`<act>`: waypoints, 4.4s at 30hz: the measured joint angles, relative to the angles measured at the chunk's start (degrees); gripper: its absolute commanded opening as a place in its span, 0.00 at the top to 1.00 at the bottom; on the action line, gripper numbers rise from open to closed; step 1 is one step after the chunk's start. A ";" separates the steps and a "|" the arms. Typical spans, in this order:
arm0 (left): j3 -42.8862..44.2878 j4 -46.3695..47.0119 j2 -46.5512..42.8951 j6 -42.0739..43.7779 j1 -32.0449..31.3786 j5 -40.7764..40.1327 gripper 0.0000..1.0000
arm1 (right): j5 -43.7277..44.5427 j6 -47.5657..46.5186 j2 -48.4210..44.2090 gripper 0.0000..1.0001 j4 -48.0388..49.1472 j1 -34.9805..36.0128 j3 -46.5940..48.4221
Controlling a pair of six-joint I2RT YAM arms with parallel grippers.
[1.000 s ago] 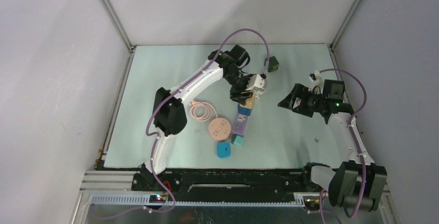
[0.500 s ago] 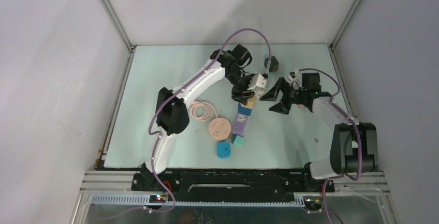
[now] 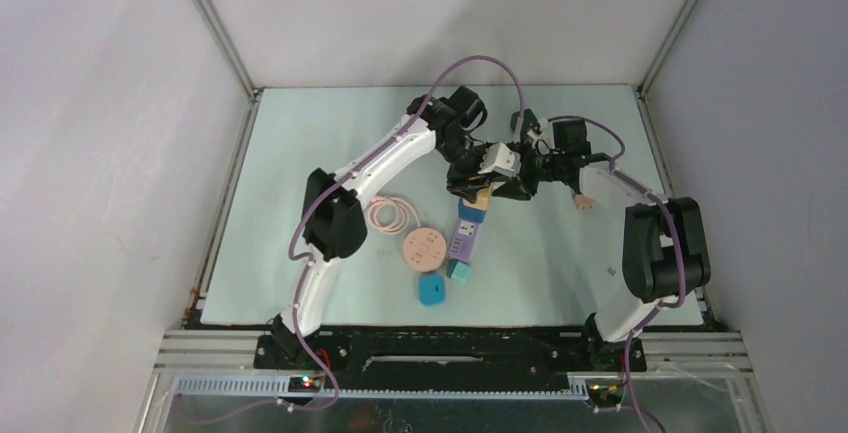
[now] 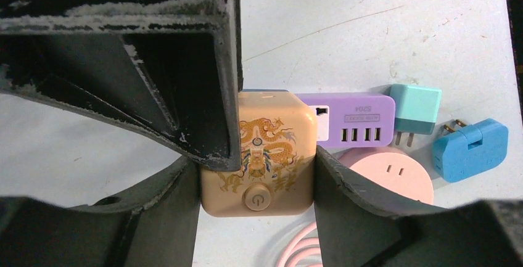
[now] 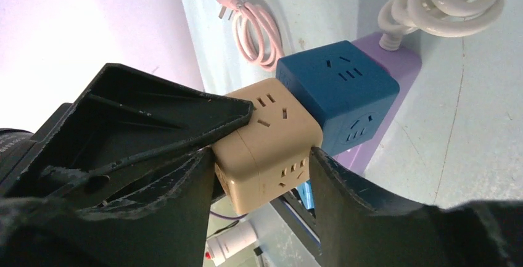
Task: Insert the plug
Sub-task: Insert the plug into the socket, then pick up the plug from the center of the board.
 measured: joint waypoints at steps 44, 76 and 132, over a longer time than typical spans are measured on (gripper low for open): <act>-41.62 50.84 -41.77 -31.76 -1.18 -35.08 0.00 | 10.54 -14.64 -2.69 0.43 -15.23 1.79 6.99; -55.82 40.26 -57.86 -73.20 11.17 -43.39 0.00 | 30.84 -20.06 2.47 0.01 -9.79 -12.13 16.96; -45.42 38.99 -44.74 -81.24 15.21 -13.44 0.00 | 40.17 -27.54 12.00 0.29 -26.95 -2.05 20.00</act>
